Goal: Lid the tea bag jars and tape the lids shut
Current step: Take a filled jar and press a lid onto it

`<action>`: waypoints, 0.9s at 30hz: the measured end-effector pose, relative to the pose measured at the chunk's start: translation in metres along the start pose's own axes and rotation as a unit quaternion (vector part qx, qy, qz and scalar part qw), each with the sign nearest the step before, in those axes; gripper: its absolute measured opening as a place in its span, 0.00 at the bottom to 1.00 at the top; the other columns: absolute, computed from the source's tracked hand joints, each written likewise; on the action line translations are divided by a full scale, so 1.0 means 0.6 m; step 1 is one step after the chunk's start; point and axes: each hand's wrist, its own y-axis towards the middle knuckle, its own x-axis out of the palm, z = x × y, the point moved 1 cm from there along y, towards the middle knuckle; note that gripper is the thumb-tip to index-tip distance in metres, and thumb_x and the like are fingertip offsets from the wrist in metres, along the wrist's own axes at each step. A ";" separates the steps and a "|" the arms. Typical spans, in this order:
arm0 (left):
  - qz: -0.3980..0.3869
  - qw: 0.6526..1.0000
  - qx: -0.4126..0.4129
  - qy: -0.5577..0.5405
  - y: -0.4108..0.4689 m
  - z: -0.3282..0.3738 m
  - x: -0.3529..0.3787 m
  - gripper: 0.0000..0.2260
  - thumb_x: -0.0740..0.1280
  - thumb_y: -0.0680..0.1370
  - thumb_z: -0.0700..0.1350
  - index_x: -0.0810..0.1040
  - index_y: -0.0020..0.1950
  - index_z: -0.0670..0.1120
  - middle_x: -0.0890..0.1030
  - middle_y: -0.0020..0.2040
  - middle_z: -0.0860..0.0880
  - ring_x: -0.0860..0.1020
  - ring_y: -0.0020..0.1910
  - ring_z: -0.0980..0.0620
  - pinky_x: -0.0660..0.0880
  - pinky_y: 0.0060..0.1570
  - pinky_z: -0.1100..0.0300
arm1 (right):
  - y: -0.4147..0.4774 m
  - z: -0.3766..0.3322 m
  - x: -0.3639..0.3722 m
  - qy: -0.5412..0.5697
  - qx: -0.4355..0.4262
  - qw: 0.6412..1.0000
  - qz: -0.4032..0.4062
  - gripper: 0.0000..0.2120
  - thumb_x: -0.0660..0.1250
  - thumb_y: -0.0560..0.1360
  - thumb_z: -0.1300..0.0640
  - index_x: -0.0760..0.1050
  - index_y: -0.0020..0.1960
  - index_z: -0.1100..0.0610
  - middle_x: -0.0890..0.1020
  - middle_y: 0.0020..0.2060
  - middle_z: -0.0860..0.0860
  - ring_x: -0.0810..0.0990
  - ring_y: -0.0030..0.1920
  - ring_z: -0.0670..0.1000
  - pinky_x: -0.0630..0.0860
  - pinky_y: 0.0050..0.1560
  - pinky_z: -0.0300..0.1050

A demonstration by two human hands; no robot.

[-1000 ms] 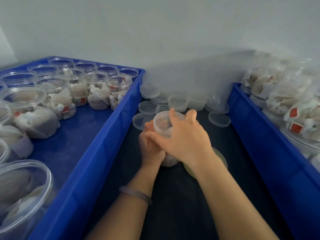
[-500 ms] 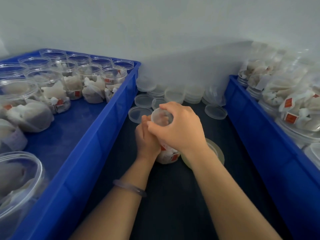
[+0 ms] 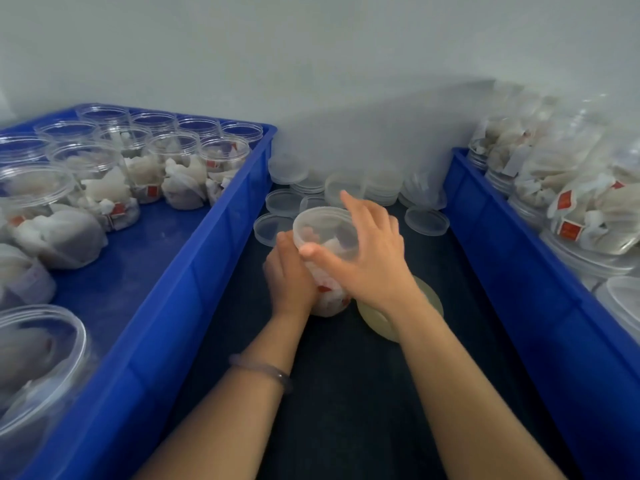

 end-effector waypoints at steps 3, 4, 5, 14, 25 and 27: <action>-0.021 0.998 -0.042 -0.041 0.002 0.002 0.000 0.18 0.50 0.83 0.50 0.77 0.42 0.54 0.81 0.39 0.54 0.78 0.38 0.69 0.70 0.34 0.77 | -0.043 0.077 -0.036 0.092 0.156 0.982 -0.059 0.43 0.51 0.64 0.23 0.72 0.67 0.51 0.73 0.66 0.49 0.72 0.62 0.46 0.70 0.62 0.46; -0.035 0.999 -0.036 -0.018 0.002 0.002 -0.003 0.18 0.49 0.83 0.51 0.77 0.45 0.54 0.80 0.42 0.56 0.77 0.40 0.71 0.70 0.36 0.77 | -0.060 0.099 -0.047 0.066 0.172 0.977 -0.105 0.41 0.51 0.63 0.25 0.76 0.60 0.53 0.75 0.63 0.48 0.74 0.57 0.43 0.71 0.57 0.42; -0.036 0.999 -0.020 0.015 0.000 0.001 -0.008 0.17 0.50 0.83 0.52 0.78 0.50 0.53 0.80 0.46 0.57 0.77 0.44 0.70 0.70 0.40 0.76 | -0.076 0.114 -0.053 0.033 0.169 0.972 -0.163 0.35 0.55 0.65 0.26 0.78 0.55 0.51 0.74 0.62 0.44 0.73 0.57 0.40 0.70 0.56 0.38; -0.185 0.915 0.337 0.122 -0.080 0.049 -0.033 0.11 0.62 0.79 0.48 0.79 0.50 0.42 0.78 0.39 0.51 0.75 0.33 0.56 0.74 0.33 0.64 | -0.103 0.109 -0.049 0.093 0.128 0.976 -0.147 0.10 0.71 0.73 0.52 0.76 0.53 0.48 0.83 0.48 0.42 0.80 0.50 0.40 0.75 0.52 0.39; -0.209 0.914 0.317 0.143 -0.093 0.036 -0.029 0.18 0.71 0.74 0.39 0.77 0.63 0.40 0.80 0.52 0.46 0.78 0.49 0.57 0.75 0.51 0.69 | -0.118 0.083 -0.038 0.236 0.053 0.966 -0.092 0.25 0.72 0.70 0.67 0.71 0.57 0.43 0.82 0.49 0.39 0.80 0.52 0.39 0.76 0.54 0.34; -0.178 0.914 0.339 0.131 -0.093 0.037 -0.029 0.14 0.71 0.73 0.38 0.80 0.58 0.39 0.83 0.50 0.45 0.79 0.50 0.56 0.75 0.52 0.70 | -0.118 0.079 -0.032 0.249 0.051 0.965 -0.065 0.24 0.74 0.70 0.66 0.72 0.58 0.45 0.82 0.49 0.38 0.81 0.53 0.39 0.76 0.55 0.34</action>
